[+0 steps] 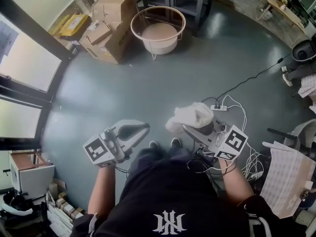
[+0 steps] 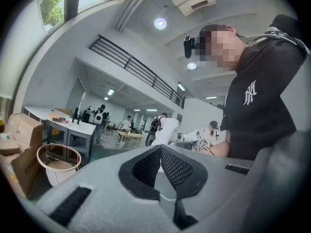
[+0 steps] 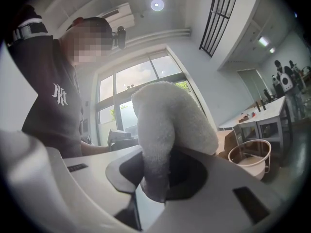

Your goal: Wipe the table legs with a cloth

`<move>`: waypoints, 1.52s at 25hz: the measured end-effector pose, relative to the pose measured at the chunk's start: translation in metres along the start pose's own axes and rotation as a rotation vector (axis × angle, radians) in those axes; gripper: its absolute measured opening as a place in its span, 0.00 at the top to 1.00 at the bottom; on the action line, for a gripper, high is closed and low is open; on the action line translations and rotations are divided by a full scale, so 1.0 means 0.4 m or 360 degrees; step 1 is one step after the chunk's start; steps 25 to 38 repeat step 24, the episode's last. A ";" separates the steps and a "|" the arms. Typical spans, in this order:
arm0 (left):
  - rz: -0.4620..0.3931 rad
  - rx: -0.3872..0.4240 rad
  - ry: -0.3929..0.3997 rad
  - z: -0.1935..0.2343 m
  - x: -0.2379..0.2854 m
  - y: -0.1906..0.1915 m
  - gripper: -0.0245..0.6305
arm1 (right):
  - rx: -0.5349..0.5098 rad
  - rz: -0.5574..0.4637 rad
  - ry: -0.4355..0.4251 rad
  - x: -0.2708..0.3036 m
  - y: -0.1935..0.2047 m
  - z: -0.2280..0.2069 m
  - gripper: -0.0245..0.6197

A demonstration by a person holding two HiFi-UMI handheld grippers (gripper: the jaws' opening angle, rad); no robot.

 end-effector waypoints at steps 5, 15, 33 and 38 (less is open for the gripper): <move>-0.0020 -0.0017 0.0044 0.009 -0.008 0.010 0.96 | -0.0004 0.0005 0.0088 -0.001 -0.003 0.019 0.84; -0.0041 -0.0045 0.0165 0.026 -0.007 0.055 0.96 | -0.0155 0.0085 0.0140 0.003 -0.009 0.032 0.84; 0.0036 -0.0054 0.0095 0.039 -0.009 0.090 0.96 | -0.0117 0.0077 0.0118 0.009 0.010 0.034 0.84; 0.0036 -0.0054 0.0095 0.039 -0.009 0.090 0.96 | -0.0117 0.0077 0.0118 0.009 0.010 0.034 0.84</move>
Point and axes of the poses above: the fingertips, and each gripper's own axes: x forward along the fingers, z to its left, y out of its underside, the point moved 4 cm from there along -x, backward along the fingers, and after that the axes turned 15 degrees about -x, right-handed, at the moved point
